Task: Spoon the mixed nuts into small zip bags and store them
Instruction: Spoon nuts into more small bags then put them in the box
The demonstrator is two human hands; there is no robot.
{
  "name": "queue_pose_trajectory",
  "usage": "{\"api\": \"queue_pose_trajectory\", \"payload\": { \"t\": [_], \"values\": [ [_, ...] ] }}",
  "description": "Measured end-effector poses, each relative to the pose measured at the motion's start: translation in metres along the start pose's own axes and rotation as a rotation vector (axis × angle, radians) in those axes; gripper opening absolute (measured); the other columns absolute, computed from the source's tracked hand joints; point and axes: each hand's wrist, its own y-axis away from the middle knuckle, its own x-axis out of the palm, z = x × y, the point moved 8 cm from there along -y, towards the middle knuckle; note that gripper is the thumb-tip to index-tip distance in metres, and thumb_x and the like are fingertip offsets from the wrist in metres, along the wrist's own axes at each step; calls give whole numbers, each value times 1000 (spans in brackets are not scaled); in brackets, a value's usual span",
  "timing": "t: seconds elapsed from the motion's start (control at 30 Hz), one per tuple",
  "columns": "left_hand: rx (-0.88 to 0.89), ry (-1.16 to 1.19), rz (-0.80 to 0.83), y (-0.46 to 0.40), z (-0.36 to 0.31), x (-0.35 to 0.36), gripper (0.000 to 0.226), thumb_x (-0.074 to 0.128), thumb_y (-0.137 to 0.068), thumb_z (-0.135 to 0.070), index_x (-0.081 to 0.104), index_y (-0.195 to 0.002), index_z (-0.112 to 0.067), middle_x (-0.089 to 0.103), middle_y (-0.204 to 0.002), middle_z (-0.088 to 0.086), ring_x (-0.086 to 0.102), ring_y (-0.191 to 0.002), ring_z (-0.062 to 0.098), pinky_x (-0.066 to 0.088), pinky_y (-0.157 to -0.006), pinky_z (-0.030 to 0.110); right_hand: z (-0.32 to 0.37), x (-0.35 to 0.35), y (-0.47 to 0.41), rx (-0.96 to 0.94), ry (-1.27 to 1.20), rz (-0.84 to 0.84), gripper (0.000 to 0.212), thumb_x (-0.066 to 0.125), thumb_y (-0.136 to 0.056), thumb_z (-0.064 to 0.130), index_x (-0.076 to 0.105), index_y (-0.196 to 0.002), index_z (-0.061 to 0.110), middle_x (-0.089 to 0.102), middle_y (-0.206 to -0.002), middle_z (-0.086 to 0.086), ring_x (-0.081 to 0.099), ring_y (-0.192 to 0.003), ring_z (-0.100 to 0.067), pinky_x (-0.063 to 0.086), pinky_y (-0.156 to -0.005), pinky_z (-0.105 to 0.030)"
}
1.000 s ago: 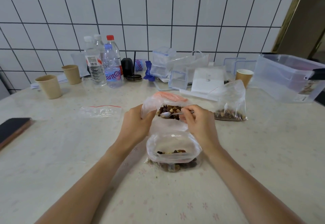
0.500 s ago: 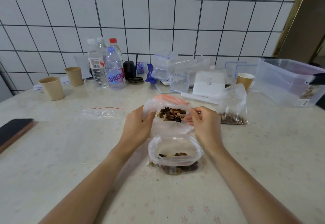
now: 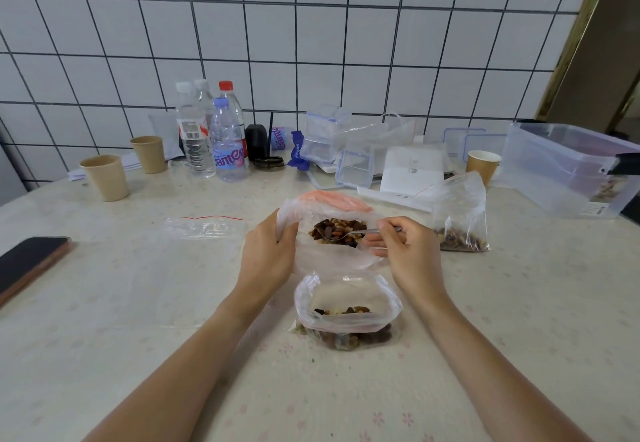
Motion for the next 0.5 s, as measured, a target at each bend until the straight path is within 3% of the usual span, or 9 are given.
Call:
{"api": "queue_pose_trajectory", "payload": {
  "t": [0.1,0.23,0.37,0.5],
  "values": [
    [14,-16,-14,1,1,-1,25,48,-105,-33,67,-91,-25,72,-77,-2,68,-72,22,59,-71,52,-2,-2,1,21,-26,9,16,58,-104,13,73,-100,8,79,-81,-5,78,-78,-14,64,-73,-34],
    [10,-11,-29,2,2,-3,24,47,-104,-31,65,-91,-22,71,-76,-3,68,-68,22,58,-69,54,-6,-5,2,35,-19,20,15,59,-104,14,73,-100,9,79,-79,-3,78,-76,-12,64,-71,-31],
    [-8,-33,-10,1,0,-4,15,55,-100,-36,63,-105,-25,71,-90,-5,68,-80,16,59,-77,49,-8,-9,2,36,-22,24,16,58,-104,14,73,-100,9,79,-80,-3,78,-78,-15,63,-70,-30],
    [3,-170,51,0,-5,-8,61,69,-89,-55,52,-135,-21,64,-124,-1,64,-106,19,58,-89,44,-1,-13,0,60,-92,28,16,57,-104,11,71,-101,5,79,-79,-2,78,-79,-18,61,-63,-23]
  ]
}}
